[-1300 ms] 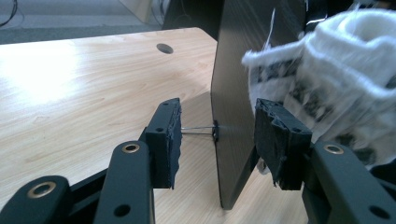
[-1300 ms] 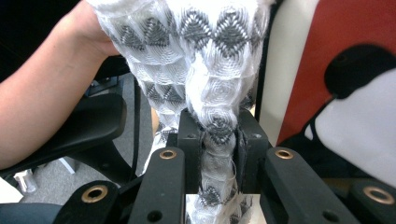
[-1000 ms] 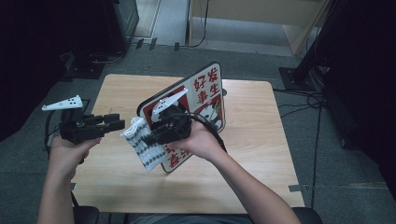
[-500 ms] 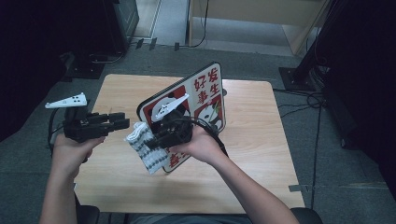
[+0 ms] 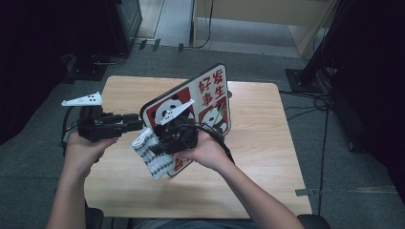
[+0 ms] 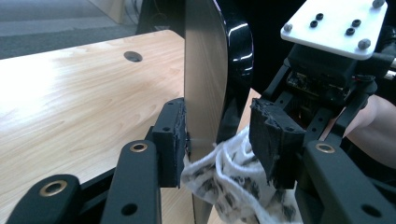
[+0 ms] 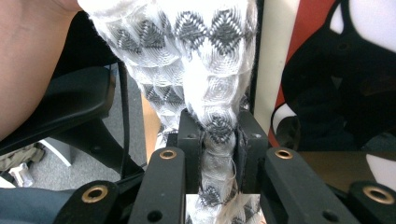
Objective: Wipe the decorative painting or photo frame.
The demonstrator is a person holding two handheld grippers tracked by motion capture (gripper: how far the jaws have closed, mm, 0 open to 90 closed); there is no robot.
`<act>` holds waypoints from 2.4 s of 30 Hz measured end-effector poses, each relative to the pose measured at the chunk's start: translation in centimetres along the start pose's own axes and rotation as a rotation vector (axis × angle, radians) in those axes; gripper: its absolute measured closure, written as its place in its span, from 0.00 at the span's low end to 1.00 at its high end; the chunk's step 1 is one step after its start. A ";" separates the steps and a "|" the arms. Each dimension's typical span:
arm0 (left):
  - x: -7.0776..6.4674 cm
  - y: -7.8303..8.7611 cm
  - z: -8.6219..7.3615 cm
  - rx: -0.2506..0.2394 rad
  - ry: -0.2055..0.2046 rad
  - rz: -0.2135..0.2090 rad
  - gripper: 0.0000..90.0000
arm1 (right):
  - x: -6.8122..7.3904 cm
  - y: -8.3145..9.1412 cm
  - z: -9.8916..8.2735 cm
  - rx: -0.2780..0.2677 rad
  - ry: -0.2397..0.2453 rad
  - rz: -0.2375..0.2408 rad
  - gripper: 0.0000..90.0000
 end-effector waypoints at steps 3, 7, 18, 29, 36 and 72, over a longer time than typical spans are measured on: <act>0.1 -0.4 0.2 0.002 0.008 0.000 0.64 | -0.1 -0.1 -0.2 -0.002 0.000 -0.001 0.86; 0.1 -0.9 0.3 0.000 0.019 -0.014 0.67 | -0.1 -0.3 -0.4 0.002 -0.002 -0.005 0.86; 0.1 -1.7 0.5 -0.001 0.038 -0.037 0.79 | -0.3 -0.6 -1.0 0.005 -0.008 -0.014 0.86; -0.2 -1.8 0.4 0.006 0.028 -0.022 0.85 | -0.5 -1.0 -1.5 0.007 -0.014 -0.014 0.86; -0.3 -1.8 0.4 0.012 0.034 -0.022 0.85 | -0.7 -1.4 -2.1 0.013 -0.029 -0.010 0.86; -0.4 -1.7 0.2 0.010 0.035 -0.022 0.85 | -1.6 -3.6 -5.7 0.037 -0.042 -0.012 0.86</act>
Point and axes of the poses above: each handheld gripper's, and its own axes: y roughly backward along the jaws, z roughly out of its top, x roughly to its left, the point moved 3 cm from there along -y, roughly forward along the jaws, and after that the axes turned 2 degrees about x, right-handed, at the moved point
